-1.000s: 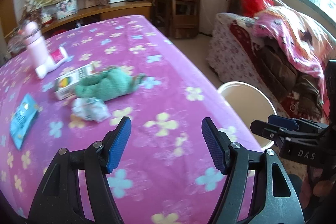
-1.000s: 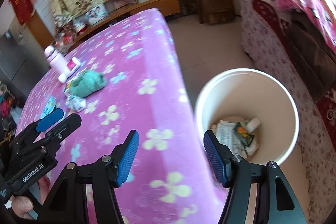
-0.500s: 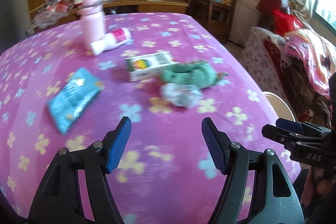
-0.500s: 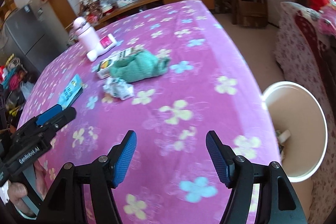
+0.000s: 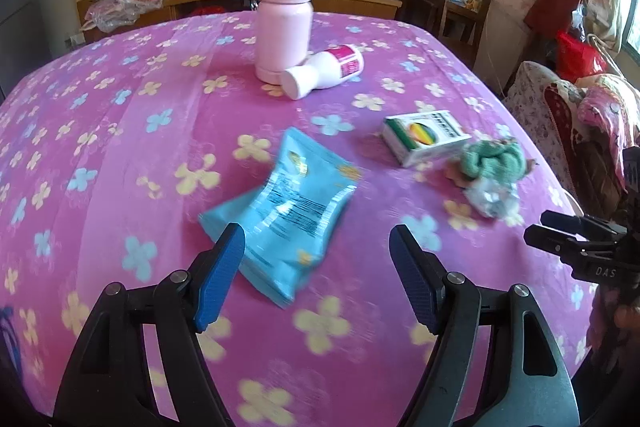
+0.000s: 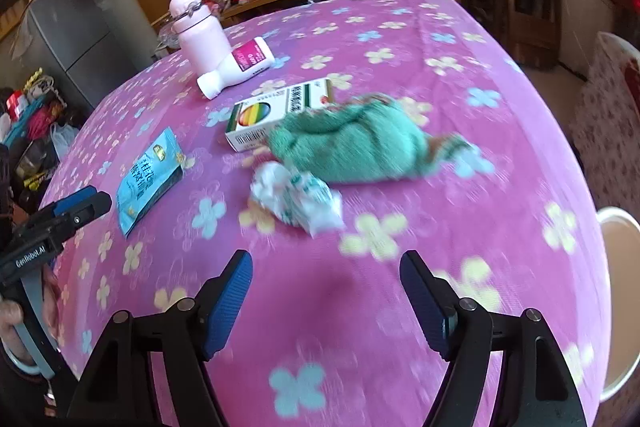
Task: Collect trash
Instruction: 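Grasp the blue packet with the left tool while the right tool grasps the crumpled white-green wrapper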
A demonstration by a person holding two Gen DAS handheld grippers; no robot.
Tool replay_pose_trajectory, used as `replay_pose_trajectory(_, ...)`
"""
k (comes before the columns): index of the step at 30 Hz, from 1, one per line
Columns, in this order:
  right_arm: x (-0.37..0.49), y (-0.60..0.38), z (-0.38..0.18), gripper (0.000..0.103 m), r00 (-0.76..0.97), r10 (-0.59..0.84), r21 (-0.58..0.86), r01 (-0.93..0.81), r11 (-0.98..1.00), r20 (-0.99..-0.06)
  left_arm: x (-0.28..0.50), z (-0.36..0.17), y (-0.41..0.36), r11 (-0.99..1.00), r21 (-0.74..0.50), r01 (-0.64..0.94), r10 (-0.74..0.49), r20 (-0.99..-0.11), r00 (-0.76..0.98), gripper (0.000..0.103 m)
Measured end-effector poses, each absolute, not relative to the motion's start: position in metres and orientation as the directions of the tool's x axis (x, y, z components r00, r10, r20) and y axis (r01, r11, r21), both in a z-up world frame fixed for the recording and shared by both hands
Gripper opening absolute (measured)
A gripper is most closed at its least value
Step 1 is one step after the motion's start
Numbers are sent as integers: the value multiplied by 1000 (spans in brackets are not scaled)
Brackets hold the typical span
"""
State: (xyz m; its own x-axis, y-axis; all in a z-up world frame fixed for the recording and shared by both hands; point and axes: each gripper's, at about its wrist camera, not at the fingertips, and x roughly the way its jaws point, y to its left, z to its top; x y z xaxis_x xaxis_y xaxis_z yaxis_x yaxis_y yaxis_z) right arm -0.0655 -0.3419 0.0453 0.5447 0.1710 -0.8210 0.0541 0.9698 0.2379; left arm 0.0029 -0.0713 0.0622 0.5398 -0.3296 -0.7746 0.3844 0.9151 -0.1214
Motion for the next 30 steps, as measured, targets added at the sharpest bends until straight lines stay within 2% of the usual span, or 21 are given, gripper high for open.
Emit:
replay_pose_trajectory(9, -29, -333, 31, 74, 544, 176, 220, 17, 975, -820, 54, 33, -66, 897, -124, 425, -325, -837, 440, 74)
replay_pose_trajectory(14, -19, -329, 24, 74, 544, 188, 229, 8, 973, -818, 59, 22, -76, 895, -82, 437, -290, -853, 433, 74)
replay_pose_trajectory(16, -19, -328, 24, 67, 568, 188, 227, -2, 974, -801, 57, 21, -78, 899, -72, 432, -281, -851, 443, 73)
replay_pose_trajectory(17, -20, -327, 24, 49, 574, 203, 241, -10, 970, -794, 55, 21, -79, 899, -78, 430, -285, -851, 442, 71)
replay_pose_trajectory(18, -21, -327, 23, 37, 574, 208, 246, -12, 969, -792, 53, 21, -79, 898, -95, 430, -299, -849, 436, 68)
replay_pose_trajectory(20, -23, -326, 24, 30, 581, 215, 252, -18, 968, -785, 47, 23, -78, 895, -118, 430, -318, -845, 430, 56)
replay_pose_trajectory(22, -30, -325, 29, 28, 592, 220, 250, -33, 968, -775, 40, 25, -78, 899, -118, 422, -315, -843, 436, 42)
replay_pose_trajectory(30, -72, -328, 58, 26, 625, 279, 296, -80, 952, -729, -6, 39, -75, 909, -174, 379, -346, -823, 451, 37)
